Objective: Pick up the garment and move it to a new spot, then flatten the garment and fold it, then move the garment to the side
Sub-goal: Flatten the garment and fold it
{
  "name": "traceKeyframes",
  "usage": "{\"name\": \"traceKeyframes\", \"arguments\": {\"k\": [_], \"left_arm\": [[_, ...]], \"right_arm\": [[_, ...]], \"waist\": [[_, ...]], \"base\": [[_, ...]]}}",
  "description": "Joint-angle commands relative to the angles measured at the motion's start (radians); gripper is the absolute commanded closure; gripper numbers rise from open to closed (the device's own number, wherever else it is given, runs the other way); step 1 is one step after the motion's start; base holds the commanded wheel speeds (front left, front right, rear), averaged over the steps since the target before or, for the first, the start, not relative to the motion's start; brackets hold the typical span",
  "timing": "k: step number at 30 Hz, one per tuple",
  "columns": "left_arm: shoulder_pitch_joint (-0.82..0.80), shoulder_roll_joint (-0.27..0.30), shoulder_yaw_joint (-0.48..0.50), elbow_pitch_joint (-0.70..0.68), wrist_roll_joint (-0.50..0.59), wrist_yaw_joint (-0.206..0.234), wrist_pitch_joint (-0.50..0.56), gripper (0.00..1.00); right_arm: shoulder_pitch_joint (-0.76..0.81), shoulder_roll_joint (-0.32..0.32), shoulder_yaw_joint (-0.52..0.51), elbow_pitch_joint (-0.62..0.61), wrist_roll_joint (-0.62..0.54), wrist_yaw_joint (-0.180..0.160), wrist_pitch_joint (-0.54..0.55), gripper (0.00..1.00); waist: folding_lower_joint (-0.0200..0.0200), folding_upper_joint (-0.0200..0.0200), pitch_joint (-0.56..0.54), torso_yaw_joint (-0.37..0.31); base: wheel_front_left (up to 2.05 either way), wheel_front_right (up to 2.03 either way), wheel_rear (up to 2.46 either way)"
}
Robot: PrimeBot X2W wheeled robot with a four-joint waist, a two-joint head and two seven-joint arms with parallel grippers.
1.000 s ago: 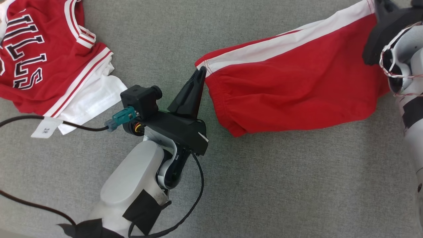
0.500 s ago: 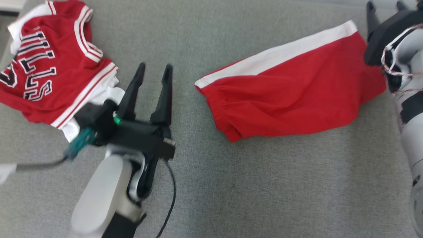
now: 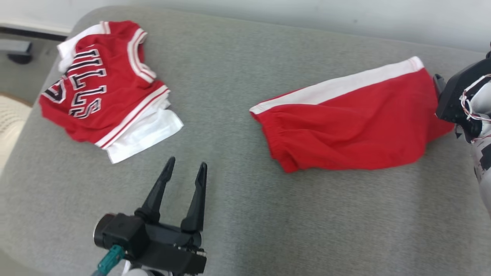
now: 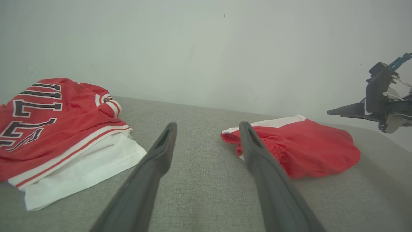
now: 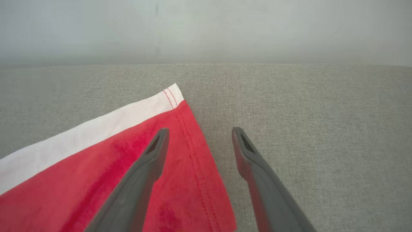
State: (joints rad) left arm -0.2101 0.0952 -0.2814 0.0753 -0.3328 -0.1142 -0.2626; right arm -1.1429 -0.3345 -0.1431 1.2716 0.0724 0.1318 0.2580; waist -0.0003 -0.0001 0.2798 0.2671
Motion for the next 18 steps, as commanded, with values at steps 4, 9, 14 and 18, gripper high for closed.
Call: {"name": "traceKeyframes", "arguments": {"k": [4, 9, 14, 18], "left_arm": [[0.029, -0.012, -0.002, -0.012, 0.003, -0.006, -0.003, 0.0], [0.03, -0.021, -0.014, -0.021, 0.002, -0.008, -0.003, 0.0], [0.034, -0.03, -0.021, -0.022, -0.007, -0.012, -0.003, 0.0], [0.035, -0.035, -0.024, -0.018, -0.009, -0.014, -0.003, 0.0]], "right_arm": [[0.012, -0.037, -0.007, 0.005, -0.019, -0.002, 0.044, 0.0], [0.009, -0.072, -0.029, 0.011, -0.061, -0.002, 0.116, 0.0], [0.015, -0.062, -0.071, 0.018, -0.088, -0.002, 0.196, 0.0], [0.037, -0.027, -0.092, 0.028, -0.11, 0.001, 0.264, 0.0]], "waist": [[0.0003, 0.0001, 0.047, 0.07], [0.0003, 0.0001, 0.079, 0.105], [0.0003, 0.0001, 0.098, 0.116], [0.0003, 0.0001, 0.101, 0.115]], "base": [[0.0, 0.0, 0.0], [0.0, 0.0, 0.0], [0.0, 0.0, 0.0], [0.0, 0.0, 0.0]]}}
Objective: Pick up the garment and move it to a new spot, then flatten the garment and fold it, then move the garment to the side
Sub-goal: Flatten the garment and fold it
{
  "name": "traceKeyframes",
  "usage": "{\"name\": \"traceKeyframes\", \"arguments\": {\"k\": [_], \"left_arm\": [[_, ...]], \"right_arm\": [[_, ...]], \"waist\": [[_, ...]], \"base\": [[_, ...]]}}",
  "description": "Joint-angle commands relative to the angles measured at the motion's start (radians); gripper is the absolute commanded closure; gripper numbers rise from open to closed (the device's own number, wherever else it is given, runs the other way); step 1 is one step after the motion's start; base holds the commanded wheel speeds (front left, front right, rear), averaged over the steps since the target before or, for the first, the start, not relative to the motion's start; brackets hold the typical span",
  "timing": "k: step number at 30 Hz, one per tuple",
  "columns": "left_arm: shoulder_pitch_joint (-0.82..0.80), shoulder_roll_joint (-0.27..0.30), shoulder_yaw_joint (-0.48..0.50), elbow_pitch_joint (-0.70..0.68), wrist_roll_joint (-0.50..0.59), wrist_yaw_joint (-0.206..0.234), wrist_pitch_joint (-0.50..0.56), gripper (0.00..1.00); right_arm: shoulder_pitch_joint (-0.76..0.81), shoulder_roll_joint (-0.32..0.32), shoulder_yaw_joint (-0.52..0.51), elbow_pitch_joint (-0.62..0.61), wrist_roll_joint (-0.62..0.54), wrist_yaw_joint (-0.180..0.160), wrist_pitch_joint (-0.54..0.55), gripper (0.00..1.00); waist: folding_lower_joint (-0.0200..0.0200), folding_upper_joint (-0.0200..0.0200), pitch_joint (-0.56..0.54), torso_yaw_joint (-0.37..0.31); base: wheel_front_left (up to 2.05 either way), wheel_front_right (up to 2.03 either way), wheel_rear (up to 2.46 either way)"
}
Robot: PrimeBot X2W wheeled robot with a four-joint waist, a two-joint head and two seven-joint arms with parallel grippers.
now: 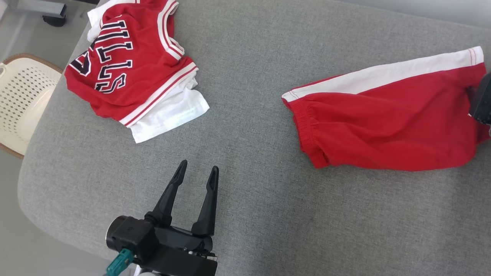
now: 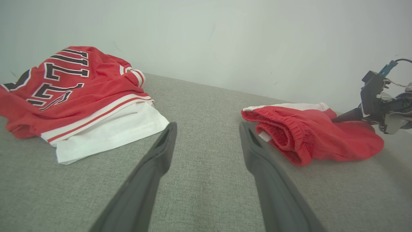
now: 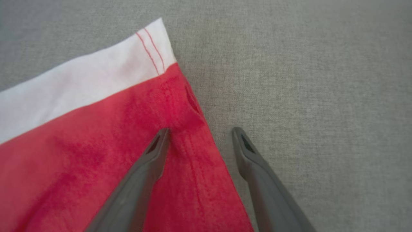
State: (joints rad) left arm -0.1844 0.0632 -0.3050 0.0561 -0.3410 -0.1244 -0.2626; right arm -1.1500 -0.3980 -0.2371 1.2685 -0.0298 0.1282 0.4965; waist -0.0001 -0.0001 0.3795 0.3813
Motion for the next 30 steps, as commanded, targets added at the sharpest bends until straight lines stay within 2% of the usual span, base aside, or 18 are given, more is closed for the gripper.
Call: {"name": "traceKeyframes", "arguments": {"k": [1, 3, 4, 5, 7, 8, 22, 30], "left_arm": [[0.008, -0.004, -0.001, 0.004, -0.001, -0.004, -0.003, 0.0], [0.004, -0.006, -0.002, 0.009, -0.001, -0.005, -0.003, 0.0], [0.002, -0.006, -0.001, 0.011, -0.002, -0.006, -0.003, 0.0], [0.002, -0.006, -0.001, 0.011, -0.002, -0.006, -0.003, 0.0], [0.0, -0.007, -0.004, 0.016, -0.002, -0.006, -0.003, 0.0], [-0.002, -0.007, -0.007, 0.02, -0.003, -0.007, -0.003, 0.0], [0.001, -0.002, -0.021, 0.044, -0.009, -0.006, -0.003, 0.0], [0.027, 0.013, -0.009, 0.048, -0.016, -0.006, -0.003, 0.0]], "right_arm": [[0.049, 0.047, -0.004, 0.034, -0.01, 0.005, 0.042, 0.0], [0.062, 0.064, -0.012, 0.038, -0.011, 0.006, 0.072, 0.0], [0.066, 0.065, -0.014, 0.038, -0.012, 0.007, 0.081, 0.32], [0.066, 0.065, -0.014, 0.038, -0.012, 0.007, 0.081, 0.32], [0.073, 0.07, -0.015, 0.037, -0.014, 0.007, 0.086, 0.89], [0.078, 0.074, -0.018, 0.032, -0.015, 0.006, 0.085, 1.0], [0.111, 0.026, -0.057, -0.034, -0.028, 0.001, 0.012, 1.0], [0.187, 0.026, -0.046, -0.105, 0.003, 0.001, -0.034, 1.0]], "waist": [[0.0001, 0.0001, 0.0, 0.0], [0.0001, 0.0001, -0.004, -0.004], [0.0001, 0.0001, -0.007, -0.006], [0.0001, 0.0001, -0.007, -0.006], [0.0001, 0.0001, -0.013, -0.01], [0.0001, 0.0001, -0.018, -0.013], [0.0001, 0.0001, -0.065, -0.026], [0.0001, 0.0001, -0.127, -0.088]], "base": [[0.0, 0.0, 0.0], [0.0, 0.0, 0.0], [0.0, 0.0, 0.0], [0.0, 0.0, 0.0], [0.0, 0.0, 0.0], [0.0, 0.0, 0.0], [0.0, 0.0, 0.0], [0.0, 0.0, 0.0]]}}
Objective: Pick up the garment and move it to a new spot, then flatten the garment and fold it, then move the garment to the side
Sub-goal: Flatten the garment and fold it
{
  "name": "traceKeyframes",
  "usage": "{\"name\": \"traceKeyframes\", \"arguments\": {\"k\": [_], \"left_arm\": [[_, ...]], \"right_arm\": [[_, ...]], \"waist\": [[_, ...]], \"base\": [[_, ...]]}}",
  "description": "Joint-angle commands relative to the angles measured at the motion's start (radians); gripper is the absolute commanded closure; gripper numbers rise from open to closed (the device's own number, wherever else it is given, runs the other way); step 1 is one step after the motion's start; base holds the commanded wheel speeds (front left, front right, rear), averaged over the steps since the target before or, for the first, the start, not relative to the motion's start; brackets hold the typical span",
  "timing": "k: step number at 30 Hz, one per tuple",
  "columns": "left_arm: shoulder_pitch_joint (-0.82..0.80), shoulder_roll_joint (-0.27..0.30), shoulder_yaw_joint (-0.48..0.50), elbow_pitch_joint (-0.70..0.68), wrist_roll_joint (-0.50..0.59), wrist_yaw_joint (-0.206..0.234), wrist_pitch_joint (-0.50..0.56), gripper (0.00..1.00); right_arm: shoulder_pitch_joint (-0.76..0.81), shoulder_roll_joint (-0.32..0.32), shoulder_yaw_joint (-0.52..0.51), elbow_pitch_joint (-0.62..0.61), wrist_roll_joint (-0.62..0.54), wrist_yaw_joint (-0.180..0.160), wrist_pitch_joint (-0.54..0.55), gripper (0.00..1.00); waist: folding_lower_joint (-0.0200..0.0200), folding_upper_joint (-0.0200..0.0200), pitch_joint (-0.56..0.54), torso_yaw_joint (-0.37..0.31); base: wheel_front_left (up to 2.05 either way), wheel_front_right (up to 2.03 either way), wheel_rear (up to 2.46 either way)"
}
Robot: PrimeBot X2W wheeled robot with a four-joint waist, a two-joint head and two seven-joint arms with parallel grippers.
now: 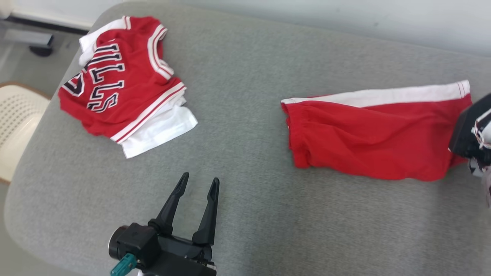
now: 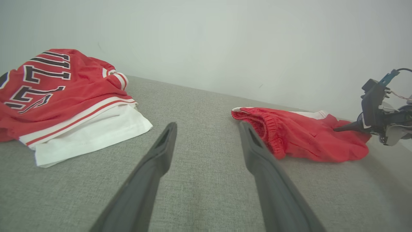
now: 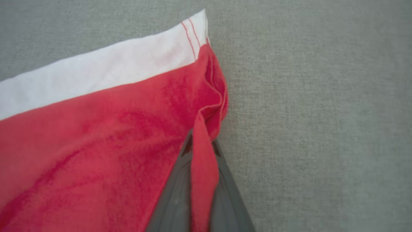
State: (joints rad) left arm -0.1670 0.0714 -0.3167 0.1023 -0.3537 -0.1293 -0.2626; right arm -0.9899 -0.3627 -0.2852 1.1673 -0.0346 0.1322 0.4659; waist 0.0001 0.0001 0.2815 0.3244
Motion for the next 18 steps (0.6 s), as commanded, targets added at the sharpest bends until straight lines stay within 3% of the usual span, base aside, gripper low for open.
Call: {"name": "traceKeyframes", "arguments": {"k": [1, 13, 15, 18], "left_arm": [[0.012, 0.006, 0.001, 0.001, -0.005, -0.001, -0.003, 0.0], [0.04, 0.018, 0.007, 0.017, -0.016, -0.001, -0.003, 0.0], [0.045, 0.019, 0.001, 0.023, -0.019, -0.001, -0.003, 0.0], [0.047, 0.021, -0.004, 0.028, -0.023, -0.001, -0.003, 0.0]], "right_arm": [[0.04, -0.014, 0.004, -0.015, 0.008, -0.003, -0.006, 1.0], [0.204, 0.023, 0.007, -0.214, 0.047, -0.003, -0.004, 1.0], [0.233, 0.082, 0.013, -0.287, 0.085, -0.002, 0.008, 1.0], [0.249, 0.116, 0.038, -0.347, 0.123, -0.002, 0.028, 1.0]], "waist": [[-0.0001, -0.0001, -0.035, -0.039], [-0.0001, -0.0001, -0.099, -0.111], [-0.0001, -0.0001, -0.114, -0.116], [-0.0001, -0.0001, -0.124, -0.115]], "base": [[0.0, 0.0, 0.0], [0.0, 0.0, 0.0], [0.0, 0.0, 0.0], [0.0, 0.0, 0.0]]}}
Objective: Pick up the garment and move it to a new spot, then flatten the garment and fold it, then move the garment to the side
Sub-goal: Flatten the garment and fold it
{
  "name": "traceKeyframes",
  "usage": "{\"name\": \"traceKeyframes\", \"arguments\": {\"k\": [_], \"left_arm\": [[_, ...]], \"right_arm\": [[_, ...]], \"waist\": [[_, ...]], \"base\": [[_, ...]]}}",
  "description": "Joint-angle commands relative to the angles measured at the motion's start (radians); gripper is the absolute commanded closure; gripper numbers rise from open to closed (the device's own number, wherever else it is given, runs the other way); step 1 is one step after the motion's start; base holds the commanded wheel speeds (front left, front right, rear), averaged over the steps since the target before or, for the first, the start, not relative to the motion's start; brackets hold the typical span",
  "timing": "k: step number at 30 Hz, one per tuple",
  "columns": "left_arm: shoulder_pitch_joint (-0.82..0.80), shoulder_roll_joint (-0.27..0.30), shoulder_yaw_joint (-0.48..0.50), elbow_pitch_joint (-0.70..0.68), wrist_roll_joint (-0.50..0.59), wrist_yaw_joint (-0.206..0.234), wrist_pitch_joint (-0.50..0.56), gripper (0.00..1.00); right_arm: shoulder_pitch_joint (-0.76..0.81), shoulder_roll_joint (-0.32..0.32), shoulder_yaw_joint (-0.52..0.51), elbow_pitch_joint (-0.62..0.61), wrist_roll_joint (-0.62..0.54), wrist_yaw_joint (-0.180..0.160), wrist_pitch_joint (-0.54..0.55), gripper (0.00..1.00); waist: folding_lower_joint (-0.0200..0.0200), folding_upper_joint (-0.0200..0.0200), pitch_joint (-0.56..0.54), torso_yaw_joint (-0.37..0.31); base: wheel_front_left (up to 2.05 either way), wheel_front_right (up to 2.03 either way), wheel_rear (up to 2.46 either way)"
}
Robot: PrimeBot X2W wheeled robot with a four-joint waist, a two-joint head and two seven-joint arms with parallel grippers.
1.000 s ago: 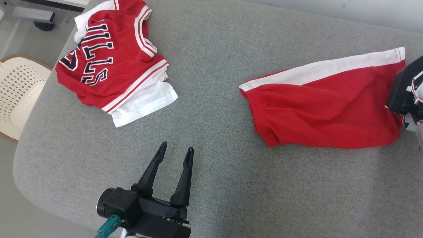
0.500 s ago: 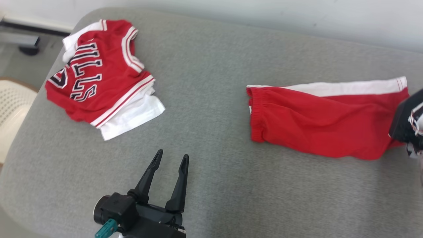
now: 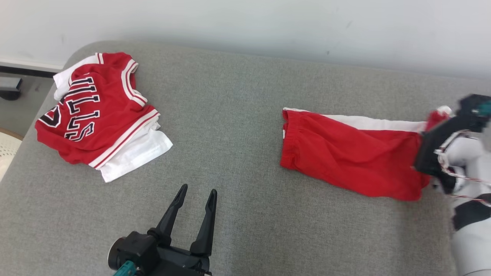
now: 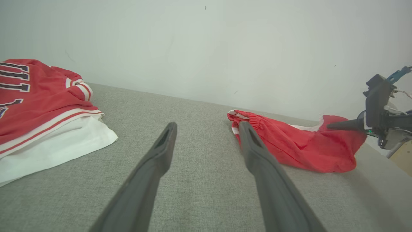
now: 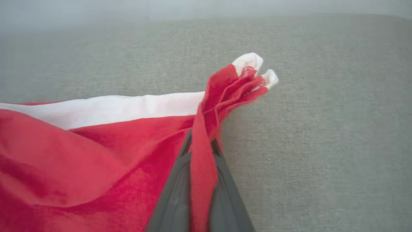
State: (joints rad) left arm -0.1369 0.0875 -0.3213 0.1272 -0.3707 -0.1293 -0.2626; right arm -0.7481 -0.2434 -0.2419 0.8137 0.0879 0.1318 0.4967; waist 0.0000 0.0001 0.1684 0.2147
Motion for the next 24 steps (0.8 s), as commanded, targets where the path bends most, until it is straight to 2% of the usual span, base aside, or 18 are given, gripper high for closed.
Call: {"name": "traceKeyframes", "arguments": {"k": [1, 7, 12, 17, 24], "left_arm": [[0.017, 0.006, -0.002, 0.004, -0.008, -0.001, -0.003, 0.0], [0.022, 0.011, -0.007, 0.003, -0.022, -0.001, -0.003, 0.0], [0.019, 0.007, -0.015, 0.006, -0.029, -0.001, -0.003, 0.0], [0.014, 0.001, -0.022, 0.008, -0.032, -0.001, -0.003, 0.0], [0.014, -0.007, -0.035, 0.019, -0.04, -0.001, -0.003, 0.0]], "right_arm": [[0.017, 0.008, 0.021, -0.028, 0.012, -0.002, 0.008, 1.0], [0.076, 0.075, 0.173, -0.238, 0.106, -0.002, 0.116, 1.0], [0.097, 0.109, 0.265, -0.324, 0.154, -0.002, 0.187, 1.0], [0.068, 0.146, 0.277, -0.318, 0.148, -0.002, 0.188, 1.0], [0.027, 0.182, 0.237, -0.219, 0.084, -0.002, 0.148, 1.0]], "waist": [[0.0, -0.0001, -0.017, -0.004], [0.0, -0.0001, -0.031, 0.006], [0.0, -0.0001, -0.03, 0.028], [0.0, -0.0001, -0.019, 0.059], [0.0, -0.0001, -0.012, 0.116]], "base": [[0.0, 0.0, 0.0], [0.0, 0.0, 0.0], [0.0, 0.0, 0.0], [0.0, 0.0, 0.0], [0.0, 0.0, 0.0]]}}
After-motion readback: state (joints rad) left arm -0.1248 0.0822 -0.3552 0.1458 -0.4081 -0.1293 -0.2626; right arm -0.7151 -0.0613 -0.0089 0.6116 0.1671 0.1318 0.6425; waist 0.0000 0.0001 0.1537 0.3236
